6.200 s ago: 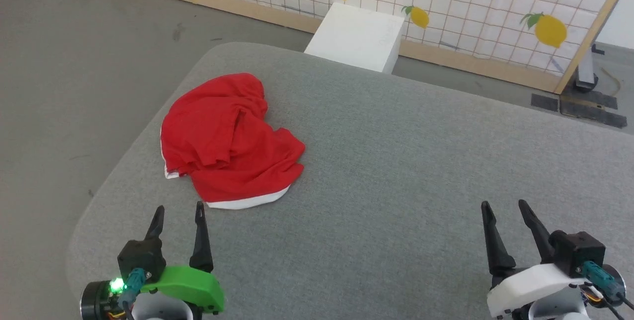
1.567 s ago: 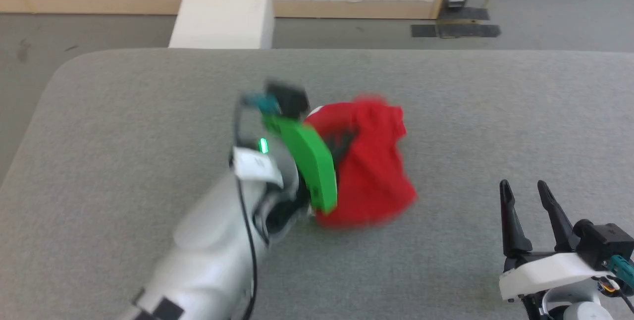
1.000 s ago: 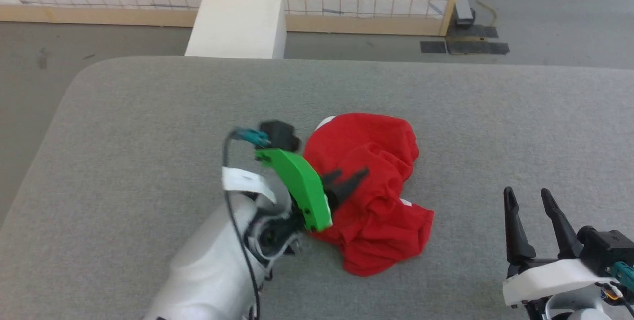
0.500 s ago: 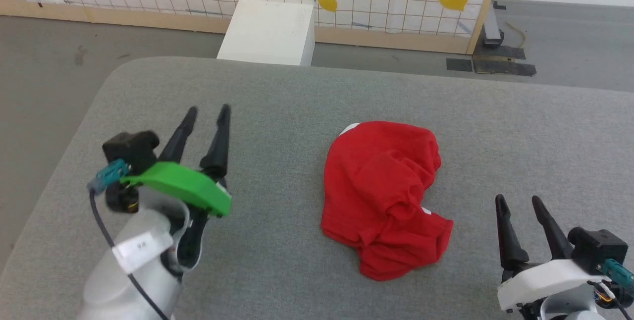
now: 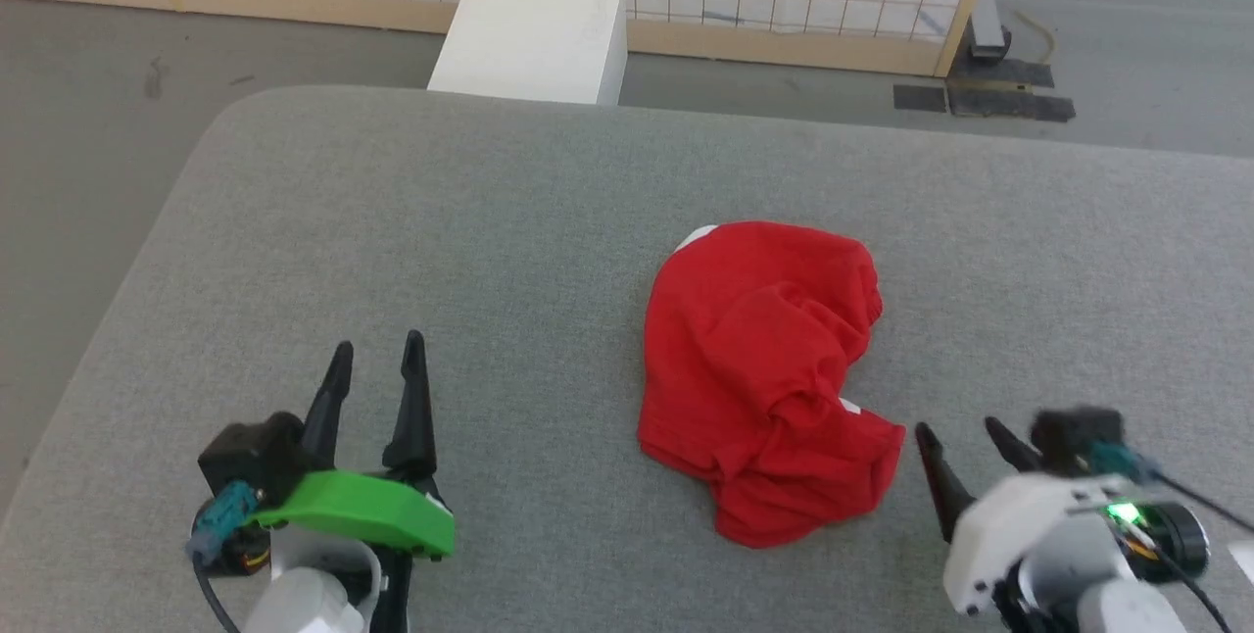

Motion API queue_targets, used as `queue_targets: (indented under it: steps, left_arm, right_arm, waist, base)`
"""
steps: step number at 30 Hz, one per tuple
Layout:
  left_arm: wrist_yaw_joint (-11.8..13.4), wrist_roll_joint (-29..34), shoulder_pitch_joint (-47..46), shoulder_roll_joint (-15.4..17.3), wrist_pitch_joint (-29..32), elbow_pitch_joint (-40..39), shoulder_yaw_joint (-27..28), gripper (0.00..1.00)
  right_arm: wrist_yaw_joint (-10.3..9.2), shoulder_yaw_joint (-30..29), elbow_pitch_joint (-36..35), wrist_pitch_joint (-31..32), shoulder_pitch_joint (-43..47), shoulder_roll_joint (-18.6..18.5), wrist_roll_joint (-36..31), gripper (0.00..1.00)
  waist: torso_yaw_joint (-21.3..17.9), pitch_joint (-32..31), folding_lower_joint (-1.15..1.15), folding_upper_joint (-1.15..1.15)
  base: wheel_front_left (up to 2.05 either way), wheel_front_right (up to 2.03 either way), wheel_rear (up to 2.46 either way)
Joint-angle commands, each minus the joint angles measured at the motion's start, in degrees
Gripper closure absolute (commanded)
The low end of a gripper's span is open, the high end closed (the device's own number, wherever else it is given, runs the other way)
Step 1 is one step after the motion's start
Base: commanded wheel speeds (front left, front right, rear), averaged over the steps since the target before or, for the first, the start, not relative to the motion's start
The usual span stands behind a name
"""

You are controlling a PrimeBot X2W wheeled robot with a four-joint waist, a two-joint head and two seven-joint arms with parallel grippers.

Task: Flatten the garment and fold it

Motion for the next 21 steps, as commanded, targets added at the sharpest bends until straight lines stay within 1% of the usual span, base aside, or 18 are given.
queue_targets:
  steps: [1,6,8,14,19,20,21]
  left_arm:
    - [-0.4,0.8,1.3,-0.9,-0.2,-0.3,0.7,0.00]
    - [-2.3,2.7,2.0,-3.2,-0.2,-0.7,2.7,0.00]
    - [-3.0,3.4,1.9,-3.8,-0.2,-0.7,3.4,0.00]
    - [-5.0,4.7,1.3,-5.7,-0.2,-0.8,5.4,0.00]
    - [-6.2,5.4,1.0,-6.7,-0.2,-0.3,6.5,0.00]
    - [-6.5,5.4,1.1,-6.9,-0.2,-0.1,6.7,0.00]
    - [-6.6,5.5,1.1,-7.0,-0.2,0.0,6.9,0.00]
  right_arm:
    - [-0.08,0.9,0.5,3.2,-1.9,0.0,-1.3,0.00]
    - [-0.08,3.3,2.1,15.8,-5.5,0.0,-5.9,0.00]
    - [-0.08,3.9,2.3,19.5,-6.4,0.0,-7.2,0.00]
    - [-0.08,3.3,3.8,25.3,-7.5,0.0,-9.8,0.00]
    - [-0.08,2.4,5.5,26.3,-7.1,0.0,-9.7,0.00]
    - [-0.08,2.3,5.8,26.3,-7.0,0.0,-9.5,0.16]
    - [-0.08,2.3,5.8,26.0,-7.0,0.0,-8.9,0.70]
  waist:
    - [0.3,0.5,0.00,0.00]
    - [2.0,1.5,0.00,0.00]
    - [2.9,2.1,0.00,0.00]
    - [5.1,3.7,0.00,0.00]
    - [6.2,4.3,0.00,0.00]
    - [6.3,4.4,0.00,0.00]
    - [6.3,4.4,0.00,0.00]
  base:
    - [0.00,0.00,0.00]
    - [0.00,0.00,0.00]
    - [0.00,0.00,0.00]
    - [0.00,0.00,0.00]
    - [0.00,0.00,0.00]
    - [0.00,0.00,0.00]
    - [0.00,0.00,0.00]
